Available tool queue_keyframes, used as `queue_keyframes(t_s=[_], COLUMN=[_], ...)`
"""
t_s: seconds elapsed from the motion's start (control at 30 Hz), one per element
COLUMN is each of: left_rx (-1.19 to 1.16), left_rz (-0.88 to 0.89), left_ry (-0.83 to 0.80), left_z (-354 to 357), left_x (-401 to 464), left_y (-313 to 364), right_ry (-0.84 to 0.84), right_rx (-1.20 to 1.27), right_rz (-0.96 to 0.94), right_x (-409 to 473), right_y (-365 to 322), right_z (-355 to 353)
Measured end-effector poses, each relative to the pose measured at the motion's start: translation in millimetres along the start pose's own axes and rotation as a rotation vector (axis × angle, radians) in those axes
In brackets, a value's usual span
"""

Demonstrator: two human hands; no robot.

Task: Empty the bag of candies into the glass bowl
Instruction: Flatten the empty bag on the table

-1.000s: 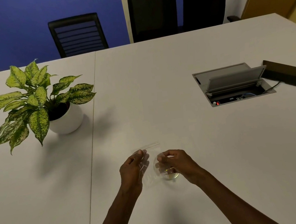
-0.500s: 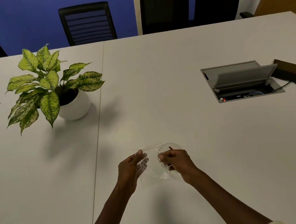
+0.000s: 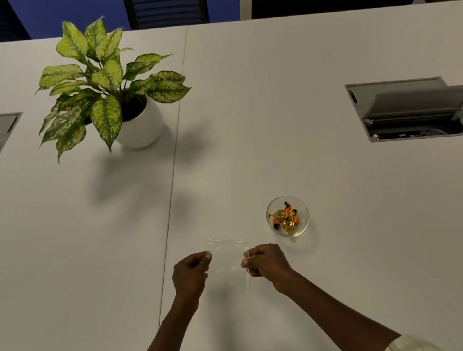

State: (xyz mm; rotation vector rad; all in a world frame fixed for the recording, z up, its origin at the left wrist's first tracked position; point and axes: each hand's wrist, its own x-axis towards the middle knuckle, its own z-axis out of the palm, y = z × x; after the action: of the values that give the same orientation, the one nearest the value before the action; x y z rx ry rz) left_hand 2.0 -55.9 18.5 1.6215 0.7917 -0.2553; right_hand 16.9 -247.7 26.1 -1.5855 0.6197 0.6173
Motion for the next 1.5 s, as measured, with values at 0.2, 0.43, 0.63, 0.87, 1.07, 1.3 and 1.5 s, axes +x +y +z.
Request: queue_keyframes(t_s=[0.2, 0.43, 0.63, 0.87, 1.07, 1.3, 1.5], left_rx=[0.076, 0.215, 0.316, 0.93, 1.135, 1.156, 1.176], left_rz=[-0.03, 0.015, 0.102, 0.697, 0.688, 0.619, 0.605], left_ry=[0.069, 0.143, 0.211, -0.233, -0.407, -0.403, -0.4], left_z=[-16, -30, -37, -45, -50, -54, -55], left_x=[4, 8, 7, -4, -3, 3, 3], left_y=[-30, -55, -69, -92, -105, -105, -109], right_ry=[0.034, -0.016, -0.053, -0.196, -0.245, -0.252, -0.304], right_rx=[-0.144, -0.421, -0.605, -1.238, -1.466, -1.492, -1.436], right_rz=[-0.016, -0.084, -0.17, -0.623, -0.612, -0.617, -0.576], right_x=[4, 9, 3, -1, 8, 16, 14], right_y=[19, 42, 54, 82, 92, 91, 89], right_z=[28, 49, 53, 52, 56, 59, 59])
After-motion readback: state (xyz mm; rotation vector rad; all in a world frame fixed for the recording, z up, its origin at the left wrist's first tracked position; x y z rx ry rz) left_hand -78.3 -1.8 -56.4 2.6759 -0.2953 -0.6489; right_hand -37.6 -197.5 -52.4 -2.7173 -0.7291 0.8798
